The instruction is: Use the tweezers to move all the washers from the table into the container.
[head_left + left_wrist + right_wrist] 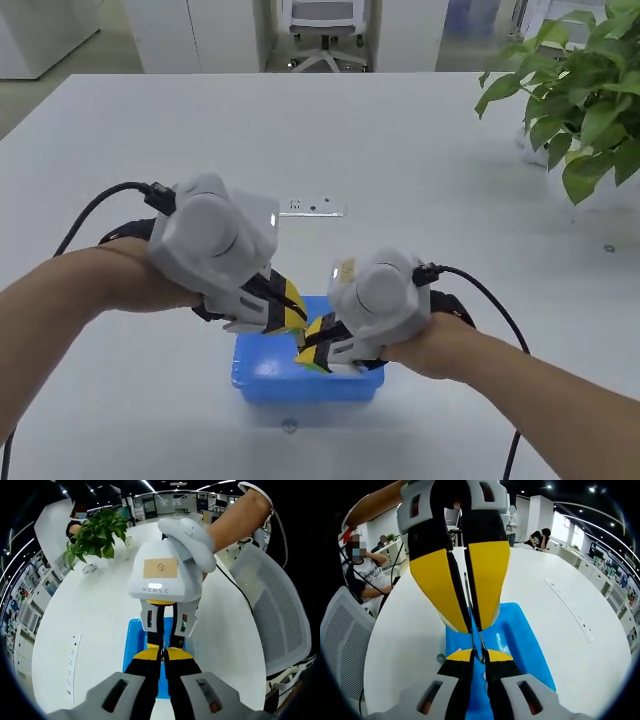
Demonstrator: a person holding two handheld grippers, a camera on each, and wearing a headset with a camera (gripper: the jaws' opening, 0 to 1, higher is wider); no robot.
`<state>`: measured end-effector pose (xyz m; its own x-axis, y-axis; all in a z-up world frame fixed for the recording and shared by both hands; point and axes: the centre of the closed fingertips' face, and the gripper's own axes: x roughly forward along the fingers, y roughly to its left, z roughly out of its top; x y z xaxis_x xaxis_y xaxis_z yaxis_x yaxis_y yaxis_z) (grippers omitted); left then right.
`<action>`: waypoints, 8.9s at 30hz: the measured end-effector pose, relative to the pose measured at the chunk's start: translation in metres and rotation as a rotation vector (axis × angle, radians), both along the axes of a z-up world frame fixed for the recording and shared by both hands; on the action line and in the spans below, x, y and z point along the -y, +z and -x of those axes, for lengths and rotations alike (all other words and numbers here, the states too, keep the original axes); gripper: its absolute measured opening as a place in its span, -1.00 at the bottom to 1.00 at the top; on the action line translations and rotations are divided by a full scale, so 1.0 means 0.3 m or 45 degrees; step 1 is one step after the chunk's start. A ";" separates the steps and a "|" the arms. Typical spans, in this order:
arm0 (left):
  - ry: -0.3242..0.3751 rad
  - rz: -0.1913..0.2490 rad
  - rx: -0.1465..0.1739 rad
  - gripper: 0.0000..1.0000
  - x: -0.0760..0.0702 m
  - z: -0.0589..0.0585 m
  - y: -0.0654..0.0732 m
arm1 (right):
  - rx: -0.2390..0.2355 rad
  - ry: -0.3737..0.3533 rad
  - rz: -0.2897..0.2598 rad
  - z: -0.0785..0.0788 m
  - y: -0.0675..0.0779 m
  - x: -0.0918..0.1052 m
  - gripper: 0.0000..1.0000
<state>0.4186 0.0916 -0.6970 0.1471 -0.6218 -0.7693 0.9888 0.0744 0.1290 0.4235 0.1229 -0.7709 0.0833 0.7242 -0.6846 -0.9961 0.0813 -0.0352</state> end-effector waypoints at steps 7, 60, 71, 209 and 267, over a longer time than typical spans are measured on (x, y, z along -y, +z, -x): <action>-0.007 0.004 -0.010 -0.87 0.009 -0.011 -0.015 | -0.002 -0.002 0.014 -0.010 -0.016 0.009 -0.79; -0.015 -0.012 0.058 -0.87 0.014 0.088 0.091 | 0.081 -0.002 -0.004 0.067 0.095 0.019 -0.78; 0.003 -0.011 0.069 -0.87 0.003 0.137 0.106 | 0.104 0.017 -0.011 0.111 0.111 0.005 -0.79; 0.065 0.024 -0.038 -0.87 -0.032 0.238 0.022 | 0.005 0.034 -0.028 0.243 0.016 -0.038 -0.81; 0.043 0.046 0.066 -0.87 0.021 0.080 0.087 | 0.107 -0.019 -0.005 0.058 0.085 0.030 -0.80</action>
<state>0.3946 0.0854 -0.6710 0.2080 -0.6428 -0.7372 0.9777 0.1133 0.1770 0.4061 0.1139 -0.7455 0.1513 0.7252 -0.6717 -0.9883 0.0964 -0.1185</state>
